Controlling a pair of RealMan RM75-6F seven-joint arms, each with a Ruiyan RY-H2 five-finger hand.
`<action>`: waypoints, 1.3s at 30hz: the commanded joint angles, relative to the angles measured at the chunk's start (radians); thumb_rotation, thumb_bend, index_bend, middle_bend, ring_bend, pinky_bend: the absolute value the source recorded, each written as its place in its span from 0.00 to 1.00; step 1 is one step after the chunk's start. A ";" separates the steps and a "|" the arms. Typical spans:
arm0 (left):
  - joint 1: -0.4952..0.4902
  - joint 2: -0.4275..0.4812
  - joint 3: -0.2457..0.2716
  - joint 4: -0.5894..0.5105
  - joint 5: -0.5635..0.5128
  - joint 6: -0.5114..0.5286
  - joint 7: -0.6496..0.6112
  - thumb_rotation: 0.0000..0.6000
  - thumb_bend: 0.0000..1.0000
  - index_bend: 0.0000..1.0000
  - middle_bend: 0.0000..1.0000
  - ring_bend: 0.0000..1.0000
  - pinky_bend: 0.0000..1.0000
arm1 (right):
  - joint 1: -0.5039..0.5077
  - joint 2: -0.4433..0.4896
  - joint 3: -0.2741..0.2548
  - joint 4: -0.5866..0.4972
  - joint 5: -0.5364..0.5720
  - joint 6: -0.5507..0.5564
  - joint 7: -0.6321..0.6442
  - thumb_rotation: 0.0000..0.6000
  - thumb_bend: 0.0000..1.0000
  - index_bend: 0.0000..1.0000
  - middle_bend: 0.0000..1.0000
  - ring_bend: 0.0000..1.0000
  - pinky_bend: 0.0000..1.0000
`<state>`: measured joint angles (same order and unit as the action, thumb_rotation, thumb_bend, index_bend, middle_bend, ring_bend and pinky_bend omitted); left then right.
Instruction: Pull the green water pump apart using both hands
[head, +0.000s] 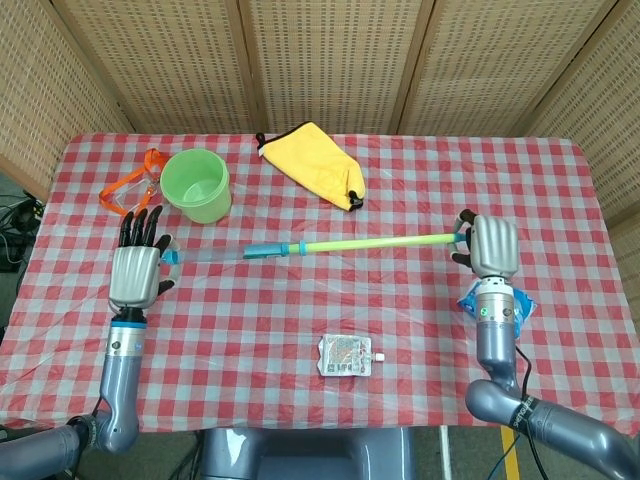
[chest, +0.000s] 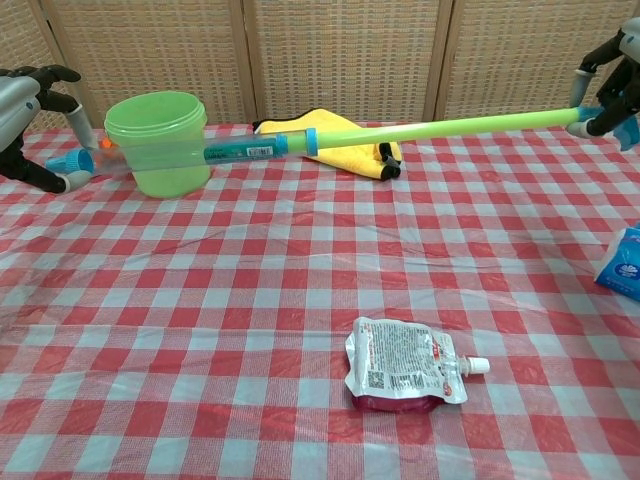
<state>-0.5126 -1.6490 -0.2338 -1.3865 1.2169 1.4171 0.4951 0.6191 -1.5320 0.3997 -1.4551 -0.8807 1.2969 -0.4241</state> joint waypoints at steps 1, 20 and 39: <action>0.003 0.001 -0.001 0.001 0.002 0.000 -0.003 1.00 0.37 0.55 0.00 0.00 0.00 | -0.002 0.004 0.003 0.006 0.005 -0.004 0.005 1.00 0.60 0.84 1.00 1.00 0.93; 0.004 0.021 0.013 -0.020 -0.007 -0.053 0.006 1.00 0.29 0.19 0.00 0.00 0.00 | -0.020 0.001 -0.022 0.030 -0.006 -0.009 0.014 1.00 0.50 0.64 1.00 1.00 0.92; 0.061 0.092 0.043 -0.123 0.047 -0.010 -0.053 1.00 0.26 0.11 0.00 0.00 0.00 | -0.056 0.085 -0.060 -0.047 0.123 -0.047 -0.153 1.00 0.11 0.04 0.40 0.45 0.45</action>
<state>-0.4530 -1.5585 -0.1911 -1.5082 1.2618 1.4055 0.4418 0.5652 -1.4594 0.3422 -1.4875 -0.7717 1.2579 -0.5632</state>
